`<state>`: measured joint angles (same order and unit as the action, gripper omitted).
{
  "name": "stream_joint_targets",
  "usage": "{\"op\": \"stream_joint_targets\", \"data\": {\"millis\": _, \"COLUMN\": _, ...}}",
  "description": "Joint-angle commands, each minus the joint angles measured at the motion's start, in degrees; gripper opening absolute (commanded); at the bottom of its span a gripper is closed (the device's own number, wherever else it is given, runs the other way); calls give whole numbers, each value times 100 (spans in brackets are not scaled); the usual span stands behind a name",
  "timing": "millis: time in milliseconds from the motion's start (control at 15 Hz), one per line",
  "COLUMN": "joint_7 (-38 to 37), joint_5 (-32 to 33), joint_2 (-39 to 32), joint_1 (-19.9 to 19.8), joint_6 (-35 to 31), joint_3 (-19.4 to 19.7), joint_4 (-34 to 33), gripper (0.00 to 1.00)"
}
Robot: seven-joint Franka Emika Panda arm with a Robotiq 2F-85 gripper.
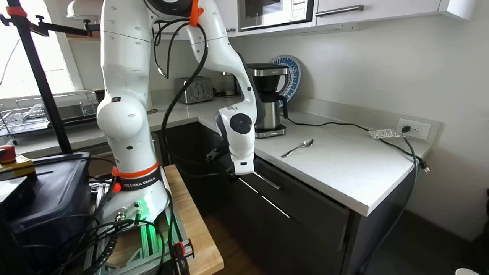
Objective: Open the kitchen drawer, then put a spoon inside it
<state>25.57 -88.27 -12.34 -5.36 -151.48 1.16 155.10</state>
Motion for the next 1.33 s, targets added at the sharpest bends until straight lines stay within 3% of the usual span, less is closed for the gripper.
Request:
{"op": "stream_joint_targets", "data": {"millis": 0, "joint_7": -31, "joint_5": 89, "joint_2": -274, "joint_1": 55, "joint_6": -54, "joint_3": -41, "joint_4": -82, "gripper": 100}}
{"op": "stream_joint_targets", "data": {"millis": 467, "joint_7": -957, "joint_5": 1398, "joint_2": -280, "joint_1": 235, "joint_6": -72, "joint_3": 20, "joint_4": 351, "gripper": 100}}
{"op": "stream_joint_targets", "data": {"millis": 667, "joint_7": -916, "joint_5": 1352, "joint_2": -367, "joint_1": 220, "joint_6": -130, "joint_3": 74, "joint_4": 300, "gripper": 100}}
{"op": "stream_joint_targets", "data": {"millis": 933, "joint_7": -941, "joint_5": 1268, "joint_2": -229, "joint_1": 268, "joint_6": -720, "joint_3": 290, "joint_4": 248, "gripper": 100}}
{"op": "stream_joint_targets", "data": {"millis": 1133, "joint_7": -1543, "joint_5": 1540, "joint_2": 102, "joint_1": 326, "joint_6": -1050, "joint_3": 491, "joint_4": 488, "gripper": 100}}
{"op": "stream_joint_targets", "data": {"millis": 1267, "joint_7": -1920, "joint_5": 1737, "joint_2": -164, "joint_1": 419, "joint_6": -1058, "joint_3": 695, "joint_4": 218, "gripper": 100}}
